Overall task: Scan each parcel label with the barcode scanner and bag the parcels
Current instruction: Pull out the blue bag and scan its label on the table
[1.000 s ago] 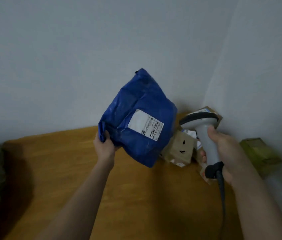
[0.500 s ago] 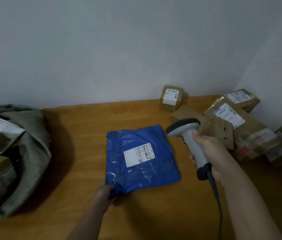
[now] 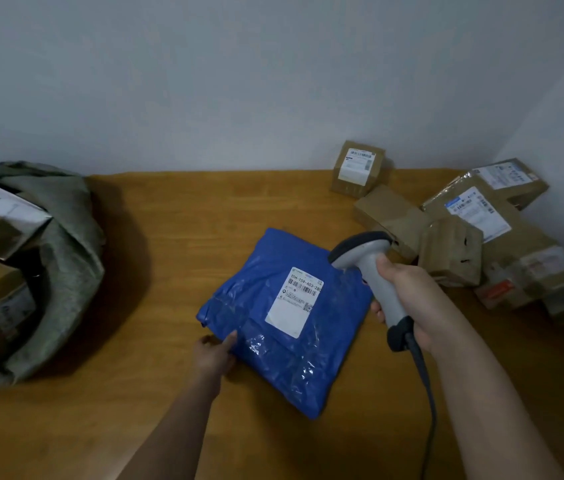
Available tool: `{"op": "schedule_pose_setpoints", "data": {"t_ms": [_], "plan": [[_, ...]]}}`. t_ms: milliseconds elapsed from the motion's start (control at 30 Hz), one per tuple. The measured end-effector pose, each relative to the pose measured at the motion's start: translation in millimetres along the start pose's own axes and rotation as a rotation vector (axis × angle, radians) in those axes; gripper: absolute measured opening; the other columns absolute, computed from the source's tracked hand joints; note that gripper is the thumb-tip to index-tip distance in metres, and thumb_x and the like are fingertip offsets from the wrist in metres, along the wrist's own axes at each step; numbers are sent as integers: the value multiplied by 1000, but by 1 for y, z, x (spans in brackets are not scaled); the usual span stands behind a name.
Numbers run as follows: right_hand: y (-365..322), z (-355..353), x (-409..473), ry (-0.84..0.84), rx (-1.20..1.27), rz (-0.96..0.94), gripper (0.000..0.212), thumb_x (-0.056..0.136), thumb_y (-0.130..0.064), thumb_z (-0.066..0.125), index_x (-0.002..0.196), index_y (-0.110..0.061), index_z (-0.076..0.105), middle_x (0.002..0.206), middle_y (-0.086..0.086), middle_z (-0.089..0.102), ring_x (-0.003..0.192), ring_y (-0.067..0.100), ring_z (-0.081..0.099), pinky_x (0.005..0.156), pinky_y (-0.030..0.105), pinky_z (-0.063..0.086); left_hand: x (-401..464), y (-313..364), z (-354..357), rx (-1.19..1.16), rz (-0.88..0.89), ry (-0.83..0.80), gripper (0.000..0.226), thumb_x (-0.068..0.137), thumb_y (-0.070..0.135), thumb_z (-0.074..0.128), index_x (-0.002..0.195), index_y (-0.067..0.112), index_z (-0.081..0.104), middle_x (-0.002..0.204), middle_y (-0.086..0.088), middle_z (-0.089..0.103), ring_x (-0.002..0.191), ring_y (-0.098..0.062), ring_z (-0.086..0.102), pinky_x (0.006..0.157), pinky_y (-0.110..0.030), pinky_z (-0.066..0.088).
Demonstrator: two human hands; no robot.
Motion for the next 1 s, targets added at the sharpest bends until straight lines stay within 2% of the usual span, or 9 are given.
{"op": "schedule_pose_setpoints", "data": {"t_ms": [67,133,200,267,367,467,633,800,1000], "plan": [[4,-3,3,4,-7,18,43,102,-43,46,121,-6,60,72,13,58,51,18,54,44,27,43,-3,-8,11,-8,-18,-42,37,90,7,66,122,4,46,115,-18,58,90,-28,61,67,-34,53],[9,-5,5,12,2,38,45,102,-43,46,124,-6,58,74,13,58,51,18,54,44,27,43,-11,-26,22,47,-143,-246,37,90,-1,63,124,-5,51,117,-22,62,85,-26,64,60,-30,56],[12,-8,7,25,14,57,46,102,-44,46,125,-6,58,76,14,58,51,18,55,45,27,44,-31,-41,28,233,-344,-498,49,80,13,76,122,-2,56,113,-19,69,87,-27,69,65,-32,59],[15,-11,7,37,20,71,46,101,-44,46,124,-6,58,77,14,58,50,18,54,45,27,44,-39,-48,23,425,-442,-569,69,58,42,86,111,4,62,100,-11,75,89,-26,70,72,-36,58],[15,-16,4,33,32,66,44,102,-43,46,121,-6,58,77,13,58,50,17,54,45,26,44,-34,-49,15,404,-439,-470,79,52,56,84,111,7,64,100,-9,74,92,-25,68,81,-38,55],[13,-19,0,24,41,22,42,103,-40,45,118,-4,60,79,11,58,50,16,53,44,27,44,-32,-39,19,297,-344,-384,60,76,42,75,121,7,58,110,-11,67,96,-25,64,83,-38,50],[6,-19,-11,12,1,-58,40,103,-40,45,116,-6,61,81,7,58,53,15,53,43,24,44,-31,-21,32,163,-129,-204,56,81,37,76,124,9,52,121,-7,57,107,-25,57,77,-37,51],[-1,-23,-20,27,-52,-107,37,102,-42,46,113,-11,62,81,5,60,58,15,55,50,28,46,-33,-17,42,200,-68,-174,38,91,25,67,122,10,53,121,-8,56,105,-25,55,77,-39,47],[-6,-31,-29,39,-81,-149,33,102,-40,45,99,-12,62,73,7,58,59,16,54,54,31,45,-29,-15,48,250,-52,-128,38,91,17,67,123,5,51,123,-12,56,102,-28,54,75,-40,48]]}}
Point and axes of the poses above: each hand's wrist, its own x-axis towards the middle knuckle, its own z-axis out of the palm, y = z × x, the point moved 3 cm from there along x, towards the middle knuckle
